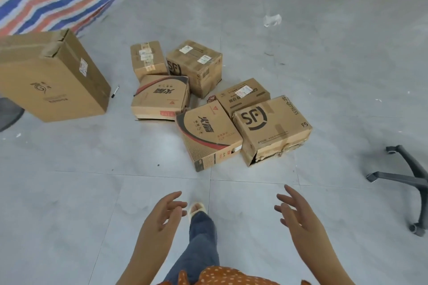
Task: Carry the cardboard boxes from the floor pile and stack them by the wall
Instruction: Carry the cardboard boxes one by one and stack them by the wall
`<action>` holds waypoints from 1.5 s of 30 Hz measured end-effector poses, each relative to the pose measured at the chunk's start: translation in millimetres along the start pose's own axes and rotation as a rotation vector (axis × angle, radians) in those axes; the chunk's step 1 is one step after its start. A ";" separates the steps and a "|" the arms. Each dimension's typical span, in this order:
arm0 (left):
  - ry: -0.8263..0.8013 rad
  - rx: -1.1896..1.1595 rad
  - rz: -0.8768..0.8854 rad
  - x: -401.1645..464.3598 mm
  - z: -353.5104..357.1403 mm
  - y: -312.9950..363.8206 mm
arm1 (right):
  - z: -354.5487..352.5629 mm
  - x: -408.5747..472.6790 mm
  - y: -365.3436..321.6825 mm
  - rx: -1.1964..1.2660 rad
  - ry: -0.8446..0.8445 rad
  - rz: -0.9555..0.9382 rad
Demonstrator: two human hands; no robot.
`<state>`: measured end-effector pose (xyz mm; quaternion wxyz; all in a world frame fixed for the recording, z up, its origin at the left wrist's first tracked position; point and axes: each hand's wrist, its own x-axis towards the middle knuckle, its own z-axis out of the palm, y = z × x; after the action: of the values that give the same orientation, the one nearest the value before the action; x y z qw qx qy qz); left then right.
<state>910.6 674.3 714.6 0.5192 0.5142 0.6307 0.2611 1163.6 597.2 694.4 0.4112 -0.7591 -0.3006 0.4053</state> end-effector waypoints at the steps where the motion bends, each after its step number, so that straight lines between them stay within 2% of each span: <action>1: -0.013 0.000 0.004 21.2 -0.9 6.0 | 3.4 16.9 -8.4 0.003 0.024 -0.002; 4: -0.030 0.005 0.017 88.7 -6.8 31.0 | 15.4 70.4 -39.6 0.024 0.076 0.009; 8: -0.049 0.018 0.033 163.3 -19.1 64.5 | 39.8 134.7 -79.9 -0.046 0.042 0.010; 14: -0.047 0.047 -0.061 249.2 -11.0 69.1 | 56.4 242.6 -100.2 -0.225 -0.095 0.049; 20: 0.068 0.034 -0.270 346.4 31.1 38.3 | 76.9 385.9 -79.7 -0.338 -0.307 0.143; 25: 0.167 0.015 -0.514 440.4 77.6 -43.6 | 119.8 514.1 -18.0 -0.480 -0.430 0.209; 28: 0.162 0.017 -0.693 486.0 109.7 -107.6 | 156.8 572.9 30.9 -0.544 -0.464 0.273; 32: 0.131 0.020 -0.888 555.2 159.4 -200.6 | 222.3 646.2 121.6 -0.618 -0.537 0.230; 36: 0.262 0.058 -0.882 621.9 189.0 -287.3 | 268.8 705.2 205.4 -0.743 -0.323 0.097; 39: 0.292 -0.097 -0.853 650.4 199.4 -341.1 | 277.0 725.4 259.0 -0.819 -0.358 0.176; 43: 0.290 -0.414 -0.811 644.6 201.6 -370.6 | 275.8 730.9 283.0 -0.661 -0.287 0.292; 45: 0.297 -0.451 -0.793 635.5 195.5 -365.9 | 269.8 726.3 277.6 -0.562 -0.314 0.322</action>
<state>996.2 1096.4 89.8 0.5816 0.0658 0.7732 0.2440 1321.3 1139.9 96.2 0.0662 -0.8086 -0.3365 0.4781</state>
